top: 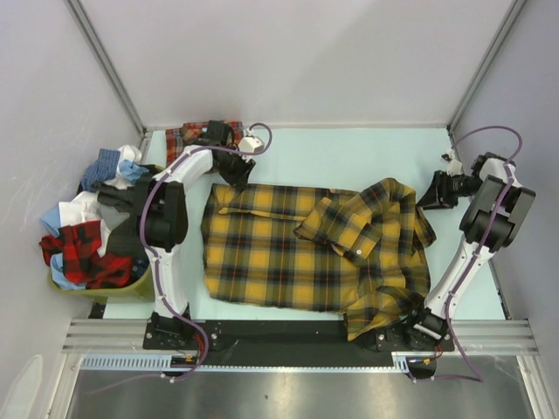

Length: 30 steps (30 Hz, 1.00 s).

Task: Fold and stack the long sleeve shirts
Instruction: Fold the shirt

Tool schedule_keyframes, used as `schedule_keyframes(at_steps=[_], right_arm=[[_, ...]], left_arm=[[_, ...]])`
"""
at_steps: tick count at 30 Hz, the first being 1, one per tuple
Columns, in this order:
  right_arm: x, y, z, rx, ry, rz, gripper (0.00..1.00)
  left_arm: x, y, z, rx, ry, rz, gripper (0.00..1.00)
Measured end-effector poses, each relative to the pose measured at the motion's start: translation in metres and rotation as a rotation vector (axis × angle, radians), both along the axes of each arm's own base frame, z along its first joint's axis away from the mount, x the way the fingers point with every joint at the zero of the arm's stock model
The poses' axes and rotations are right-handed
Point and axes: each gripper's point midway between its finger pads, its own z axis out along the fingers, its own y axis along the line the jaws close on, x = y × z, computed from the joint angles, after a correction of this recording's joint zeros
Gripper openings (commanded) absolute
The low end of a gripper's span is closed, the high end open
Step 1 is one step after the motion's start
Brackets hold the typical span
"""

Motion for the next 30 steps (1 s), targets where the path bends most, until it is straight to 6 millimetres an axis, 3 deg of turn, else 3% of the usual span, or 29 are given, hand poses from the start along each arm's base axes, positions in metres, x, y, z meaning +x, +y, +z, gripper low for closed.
schedule_keyframes(at_steps=[5,12,15,16,17,20,24,30], right_arm=[[0.007,-0.006,-0.015,0.070,0.037,-0.066,0.46],[0.010,0.010,-0.015,0.246,0.064,-0.110,0.44],[0.009,0.018,-0.016,0.304,0.077,-0.108,0.23],[0.008,0.019,-0.018,0.313,0.084,-0.109,0.09],[0.007,0.020,-0.019,0.322,0.087,-0.109,0.03],[0.003,0.018,-0.020,0.344,0.105,-0.129,0.00],[-0.005,0.001,-0.020,0.345,0.127,-0.188,0.00],[-0.018,-0.029,-0.012,0.215,0.127,-0.299,0.00]], left_arm=[[-0.001,0.003,-0.003,0.011,0.009,0.007,0.46],[0.000,0.006,-0.007,0.030,0.022,0.014,0.45],[0.003,0.007,-0.008,0.035,0.023,0.017,0.44],[0.005,0.007,-0.008,0.038,0.021,0.020,0.44],[0.007,0.008,-0.009,0.040,0.021,0.022,0.43],[0.011,0.012,-0.014,0.056,0.024,0.034,0.34],[0.014,0.020,-0.025,0.090,0.040,0.064,0.13],[0.014,0.030,-0.042,0.139,0.083,0.105,0.00]])
